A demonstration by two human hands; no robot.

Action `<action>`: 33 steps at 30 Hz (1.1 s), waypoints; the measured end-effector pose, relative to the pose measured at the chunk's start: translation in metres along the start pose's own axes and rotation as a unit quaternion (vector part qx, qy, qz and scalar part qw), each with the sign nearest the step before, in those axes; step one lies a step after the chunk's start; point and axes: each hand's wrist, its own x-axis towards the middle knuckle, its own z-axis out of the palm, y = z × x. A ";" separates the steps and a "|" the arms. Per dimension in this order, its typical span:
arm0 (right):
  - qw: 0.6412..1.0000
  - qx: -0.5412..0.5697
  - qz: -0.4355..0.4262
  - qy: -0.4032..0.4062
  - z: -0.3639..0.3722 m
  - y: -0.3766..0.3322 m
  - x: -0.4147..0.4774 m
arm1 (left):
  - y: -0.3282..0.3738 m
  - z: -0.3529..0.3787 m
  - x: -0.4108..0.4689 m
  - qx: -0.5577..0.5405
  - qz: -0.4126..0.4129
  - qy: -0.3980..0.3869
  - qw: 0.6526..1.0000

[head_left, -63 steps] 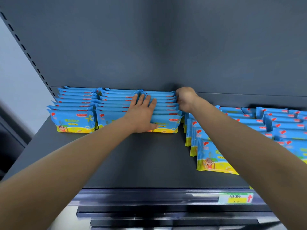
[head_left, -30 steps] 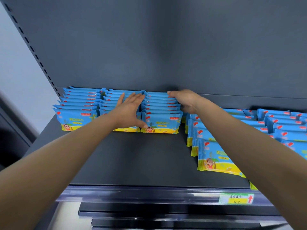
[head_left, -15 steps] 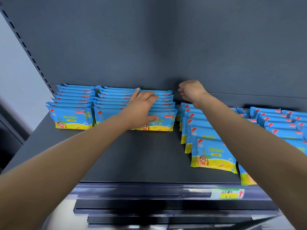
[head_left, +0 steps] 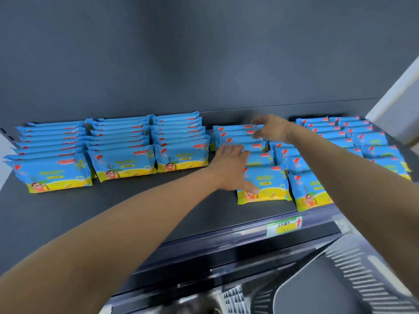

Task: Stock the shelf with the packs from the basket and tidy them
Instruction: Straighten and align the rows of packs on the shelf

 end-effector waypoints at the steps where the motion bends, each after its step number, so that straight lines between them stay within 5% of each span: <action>1: 1.000 -0.010 0.002 -0.011 0.000 0.005 0.001 | 0.003 0.005 0.003 0.017 -0.002 -0.001 1.000; 14: 0.982 -0.131 -0.059 -0.124 0.006 0.009 0.065 | -0.006 0.003 0.024 0.019 -0.081 0.078 0.993; 22: 0.972 -0.156 -0.074 -0.159 0.011 0.010 0.088 | -0.010 -0.001 0.027 -0.009 -0.089 0.056 0.994; 33: 0.976 -0.146 -0.095 -0.128 0.016 0.009 0.099 | -0.007 -0.004 0.024 0.047 -0.132 0.028 0.990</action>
